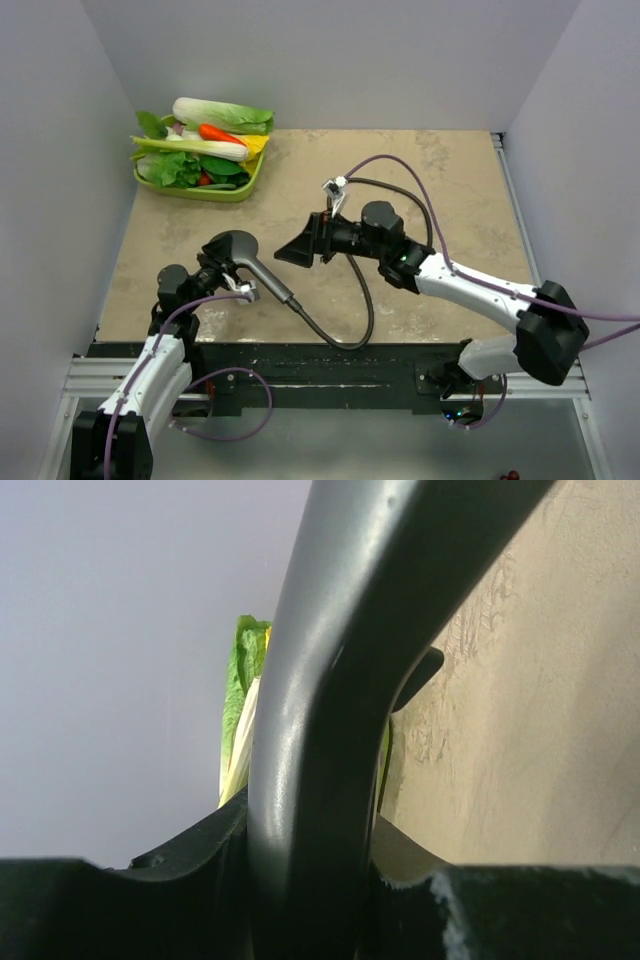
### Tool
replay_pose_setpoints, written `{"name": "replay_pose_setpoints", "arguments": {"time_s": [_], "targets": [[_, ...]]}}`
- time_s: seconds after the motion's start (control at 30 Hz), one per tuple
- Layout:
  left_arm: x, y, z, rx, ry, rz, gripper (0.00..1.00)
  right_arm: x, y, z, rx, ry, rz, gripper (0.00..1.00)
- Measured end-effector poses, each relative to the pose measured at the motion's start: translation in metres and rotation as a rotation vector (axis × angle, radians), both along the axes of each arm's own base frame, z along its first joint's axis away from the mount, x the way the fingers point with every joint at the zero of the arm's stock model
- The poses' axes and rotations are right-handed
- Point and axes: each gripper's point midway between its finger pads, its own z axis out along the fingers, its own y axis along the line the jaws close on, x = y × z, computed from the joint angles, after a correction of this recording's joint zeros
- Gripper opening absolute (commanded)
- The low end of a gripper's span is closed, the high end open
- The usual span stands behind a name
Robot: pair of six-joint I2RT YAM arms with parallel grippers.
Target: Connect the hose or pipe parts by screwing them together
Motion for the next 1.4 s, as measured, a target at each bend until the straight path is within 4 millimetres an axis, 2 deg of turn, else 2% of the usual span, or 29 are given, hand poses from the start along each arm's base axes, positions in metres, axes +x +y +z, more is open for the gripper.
{"name": "replay_pose_setpoints", "arguments": {"time_s": [0.07,0.13,0.2,0.3,0.4,0.57,0.7,0.77,0.8,0.9,1.07,1.3,1.4], "targets": [[0.000,-0.001,-0.001,-0.006,0.005,-0.002,0.00,0.009,0.000,0.011,-0.091,-0.107,-0.076,0.99],[0.000,-0.001,-0.001,-0.010,0.007,-0.002,0.00,0.004,0.004,0.005,-0.249,-0.210,-0.146,0.99],[0.000,-0.001,-0.001,-0.013,0.009,-0.002,0.00,-0.015,0.005,-0.011,-0.382,-0.281,-0.148,0.99],[0.000,-0.001,0.000,-0.013,0.009,-0.002,0.00,-0.046,-0.007,-0.052,-0.613,-0.383,-0.137,0.98],[0.000,-0.001,0.000,-0.013,0.010,-0.002,0.00,-0.062,-0.022,-0.074,-0.769,-0.490,-0.139,0.94],[0.001,-0.001,0.001,-0.013,0.010,-0.002,0.00,-0.071,-0.033,-0.088,-0.911,-0.641,-0.167,0.88],[0.001,-0.001,0.001,-0.013,0.009,-0.002,0.00,-0.069,-0.030,-0.103,-1.006,-0.717,-0.170,0.82],[0.001,-0.001,0.001,-0.013,0.009,-0.002,0.00,-0.065,-0.027,-0.110,-1.046,-0.742,-0.171,0.75],[0.001,-0.001,0.002,-0.013,0.008,-0.002,0.00,-0.064,-0.026,-0.112,-1.058,-0.751,-0.170,0.66],[0.001,-0.001,0.002,-0.013,0.008,-0.003,0.00,-0.060,-0.021,-0.115,-1.082,-0.774,-0.176,0.55],[0.001,-0.001,0.001,-0.021,0.014,-0.002,0.00,-0.056,-0.015,-0.111,-1.078,-0.793,-0.193,0.47],[0.001,-0.001,0.000,-0.028,0.022,0.000,0.00,-0.056,-0.011,-0.108,-1.063,-0.796,-0.195,0.12],[0.001,-0.001,0.000,-0.028,0.022,0.002,0.00,-0.056,-0.011,-0.108,-1.059,-0.794,-0.197,0.03]]}}
